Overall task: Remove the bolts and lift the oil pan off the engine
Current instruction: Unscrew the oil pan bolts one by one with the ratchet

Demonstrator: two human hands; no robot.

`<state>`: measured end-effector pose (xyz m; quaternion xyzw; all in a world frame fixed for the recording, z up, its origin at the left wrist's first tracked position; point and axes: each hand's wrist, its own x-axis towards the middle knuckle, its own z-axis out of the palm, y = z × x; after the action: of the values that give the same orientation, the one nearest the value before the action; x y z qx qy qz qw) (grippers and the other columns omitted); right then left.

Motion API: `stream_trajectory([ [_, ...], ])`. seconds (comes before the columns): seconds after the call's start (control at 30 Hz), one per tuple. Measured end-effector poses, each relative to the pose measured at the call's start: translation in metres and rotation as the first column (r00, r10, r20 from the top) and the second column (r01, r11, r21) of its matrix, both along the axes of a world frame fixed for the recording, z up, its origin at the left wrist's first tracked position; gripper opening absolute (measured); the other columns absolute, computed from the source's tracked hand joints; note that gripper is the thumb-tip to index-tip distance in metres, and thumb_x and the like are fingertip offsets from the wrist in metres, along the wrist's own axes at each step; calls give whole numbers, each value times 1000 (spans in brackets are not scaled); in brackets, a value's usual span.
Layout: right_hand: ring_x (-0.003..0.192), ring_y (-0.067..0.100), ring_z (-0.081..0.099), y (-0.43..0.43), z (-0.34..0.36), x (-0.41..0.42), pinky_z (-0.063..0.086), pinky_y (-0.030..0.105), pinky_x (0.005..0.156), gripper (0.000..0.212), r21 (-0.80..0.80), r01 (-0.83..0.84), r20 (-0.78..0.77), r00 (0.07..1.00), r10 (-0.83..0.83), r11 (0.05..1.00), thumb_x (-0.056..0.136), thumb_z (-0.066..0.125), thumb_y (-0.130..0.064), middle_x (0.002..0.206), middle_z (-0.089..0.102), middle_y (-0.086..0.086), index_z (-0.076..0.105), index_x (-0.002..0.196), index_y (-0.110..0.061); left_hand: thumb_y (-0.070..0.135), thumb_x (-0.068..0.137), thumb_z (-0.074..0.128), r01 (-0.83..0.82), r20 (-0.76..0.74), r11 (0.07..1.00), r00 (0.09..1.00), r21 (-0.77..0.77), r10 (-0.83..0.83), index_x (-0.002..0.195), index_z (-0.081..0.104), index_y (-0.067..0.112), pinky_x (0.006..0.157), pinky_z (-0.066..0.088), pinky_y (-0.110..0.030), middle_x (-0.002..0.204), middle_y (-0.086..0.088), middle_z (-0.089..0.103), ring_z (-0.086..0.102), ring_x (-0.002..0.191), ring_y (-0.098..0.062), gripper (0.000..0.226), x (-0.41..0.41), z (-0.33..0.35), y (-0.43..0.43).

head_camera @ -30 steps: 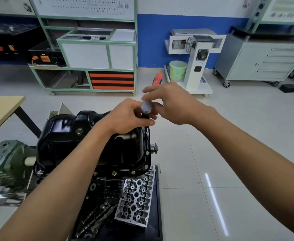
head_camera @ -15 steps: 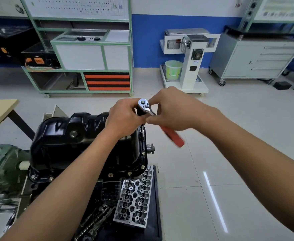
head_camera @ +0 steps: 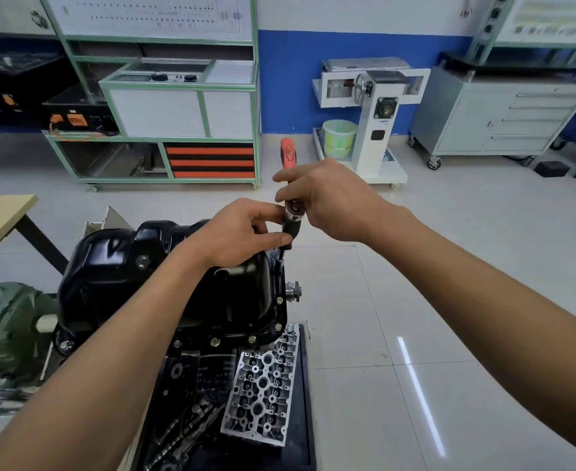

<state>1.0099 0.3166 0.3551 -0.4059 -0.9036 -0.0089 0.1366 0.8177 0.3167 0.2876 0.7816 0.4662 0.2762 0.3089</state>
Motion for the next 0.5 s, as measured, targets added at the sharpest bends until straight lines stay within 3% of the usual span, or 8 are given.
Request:
stream_trajectory([
  [0.1,100,32,61,1,-1,2,49,36,74,32,21,148,31,988,-149,989,87,55,-5,111,66,6,74,106,-22,18,92,76,-60,33,997,998,46,59,116,73,23,56,36,-17,67,35,63,42,47,-4,24,3,-3,0],
  [0.17,96,32,60,-1,4,5,43,33,69,23,48,276,76,957,-279,960,89,59,-17,104,65,6,71,108,-24,19,90,77,-90,68,995,994,53,86,115,73,27,58,37,-22,86,30,72,41,48,-6,26,6,-3,1],
  [0.23,93,30,62,-8,10,7,46,34,68,25,11,333,106,937,-332,943,87,65,-30,100,66,5,70,109,-20,25,86,80,-103,83,993,992,54,98,109,72,32,63,40,-29,100,23,75,43,49,-6,25,8,-5,3],
  [0.37,75,24,69,-25,13,-1,58,38,67,41,-287,281,46,959,-280,916,82,73,-50,77,70,6,74,96,-12,53,70,83,-243,15,959,970,147,244,81,59,41,60,37,-30,72,33,63,50,55,-2,29,14,-12,3],
  [0.5,78,28,69,-26,12,-4,59,44,72,41,-324,275,46,960,-275,905,82,72,-49,80,73,10,75,97,-11,66,59,66,-318,-8,928,945,196,326,80,48,36,58,36,-31,72,20,60,50,61,-8,40,18,-15,4],
])
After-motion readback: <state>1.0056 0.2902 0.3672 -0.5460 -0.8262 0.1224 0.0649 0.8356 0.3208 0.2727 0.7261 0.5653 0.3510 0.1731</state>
